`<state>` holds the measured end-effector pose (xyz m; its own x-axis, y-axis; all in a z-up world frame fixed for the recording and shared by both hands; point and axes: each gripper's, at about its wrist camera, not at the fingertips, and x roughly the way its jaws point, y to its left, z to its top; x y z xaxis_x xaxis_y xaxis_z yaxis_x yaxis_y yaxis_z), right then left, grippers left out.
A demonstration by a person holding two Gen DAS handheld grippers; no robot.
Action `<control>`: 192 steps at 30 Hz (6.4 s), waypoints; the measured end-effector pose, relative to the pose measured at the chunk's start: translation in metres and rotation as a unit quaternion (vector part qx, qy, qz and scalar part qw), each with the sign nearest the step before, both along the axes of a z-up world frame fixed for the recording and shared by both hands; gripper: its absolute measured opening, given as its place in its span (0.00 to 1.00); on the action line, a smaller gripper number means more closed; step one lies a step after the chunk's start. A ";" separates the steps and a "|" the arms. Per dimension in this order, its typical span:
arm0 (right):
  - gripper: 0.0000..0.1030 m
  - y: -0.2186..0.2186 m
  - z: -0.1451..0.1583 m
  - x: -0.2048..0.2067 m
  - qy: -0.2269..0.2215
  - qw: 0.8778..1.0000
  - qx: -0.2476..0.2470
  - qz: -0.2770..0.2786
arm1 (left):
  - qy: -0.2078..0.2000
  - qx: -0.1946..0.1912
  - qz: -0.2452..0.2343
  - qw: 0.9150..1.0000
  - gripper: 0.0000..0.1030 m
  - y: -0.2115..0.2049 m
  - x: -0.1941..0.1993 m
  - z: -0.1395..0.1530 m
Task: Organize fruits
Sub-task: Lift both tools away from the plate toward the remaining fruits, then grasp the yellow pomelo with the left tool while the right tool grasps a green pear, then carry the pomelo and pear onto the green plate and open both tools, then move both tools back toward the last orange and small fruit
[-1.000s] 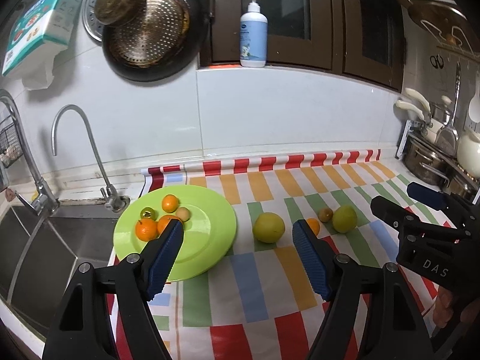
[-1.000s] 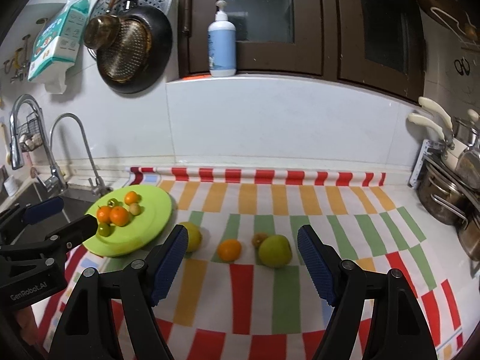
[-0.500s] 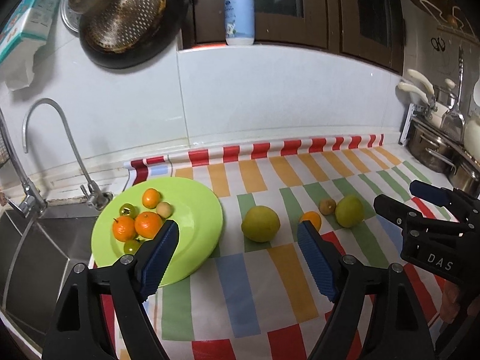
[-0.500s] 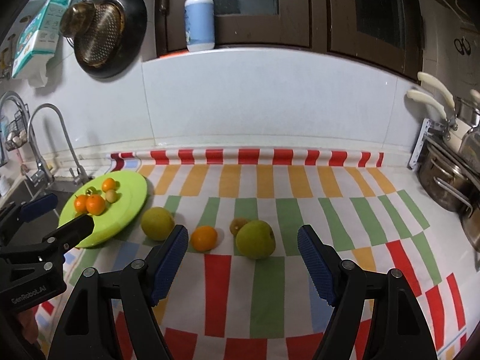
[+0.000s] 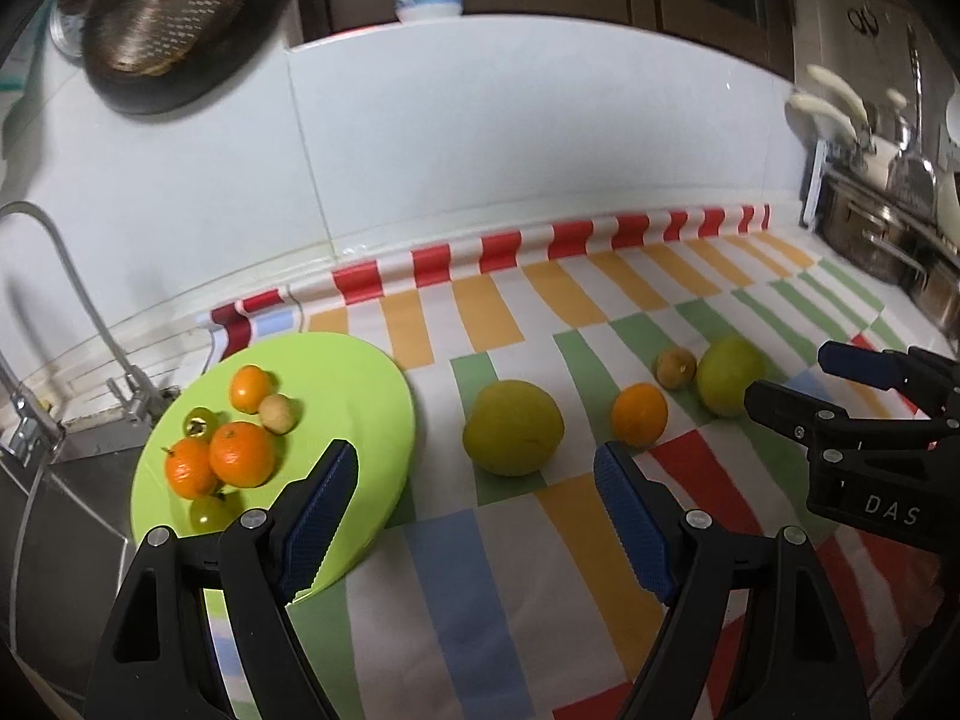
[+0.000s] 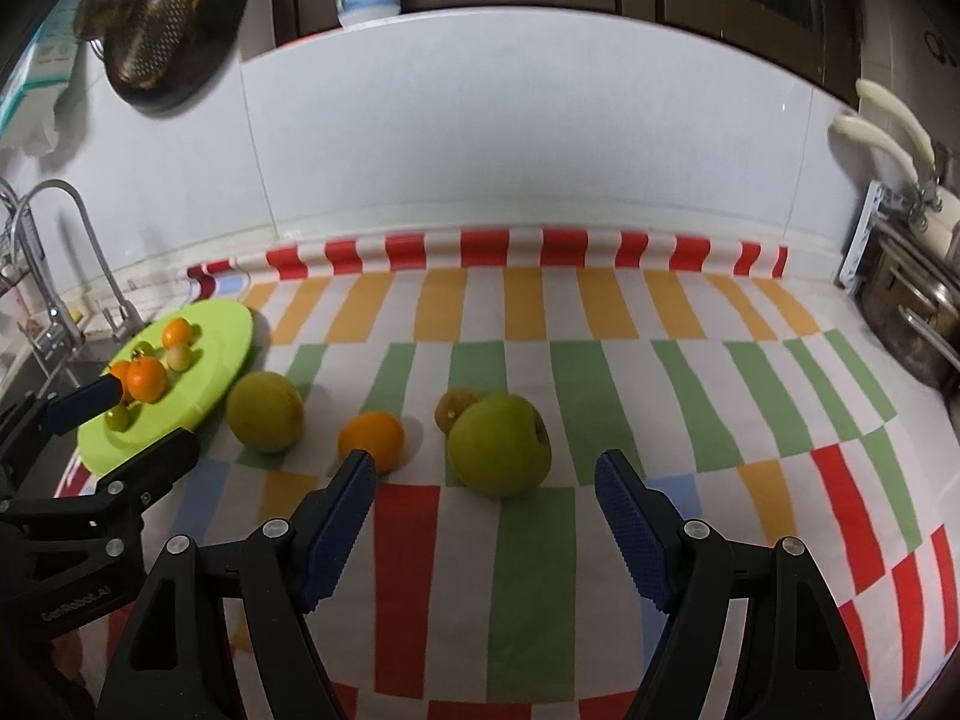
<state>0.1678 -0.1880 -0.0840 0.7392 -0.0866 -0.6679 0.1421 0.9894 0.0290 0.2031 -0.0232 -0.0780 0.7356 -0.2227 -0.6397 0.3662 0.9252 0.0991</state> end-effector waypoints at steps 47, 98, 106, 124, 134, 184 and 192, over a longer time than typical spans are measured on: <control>0.49 -0.009 -0.031 0.035 0.041 0.999 0.024 0.010 | 0.050 -0.025 -0.045 0.997 0.50 -0.017 0.040 -0.013; 0.49 0.124 0.047 0.012 -0.044 0.985 -0.013 0.165 | 0.000 -0.060 0.061 0.996 0.50 0.107 -0.032 0.037; 0.49 0.141 0.030 0.055 -0.021 0.977 -0.026 0.212 | 0.019 -0.043 0.071 0.996 0.50 0.110 -0.006 0.015; 0.51 0.170 -0.007 0.120 0.020 0.960 -0.017 0.280 | 0.047 -0.042 0.086 0.994 0.50 0.121 0.026 -0.011; 0.62 0.153 0.023 0.099 -0.038 0.971 -0.030 0.233 | 0.011 -0.042 0.097 0.994 0.50 0.120 0.012 0.009; 0.72 0.032 0.076 -0.040 -0.112 0.988 -0.031 0.102 | -0.089 -0.050 0.052 0.993 0.84 0.026 -0.078 0.080; 0.72 0.016 0.070 -0.032 -0.104 0.988 -0.033 0.111 | -0.087 -0.045 0.056 0.994 0.85 0.007 -0.070 0.076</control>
<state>0.1358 -0.1717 -0.0144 0.8658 0.0546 -0.4974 -0.0810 0.9962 -0.0315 0.1331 -0.0162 -0.0017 0.8563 -0.1843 -0.4826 0.2453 0.9672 0.0660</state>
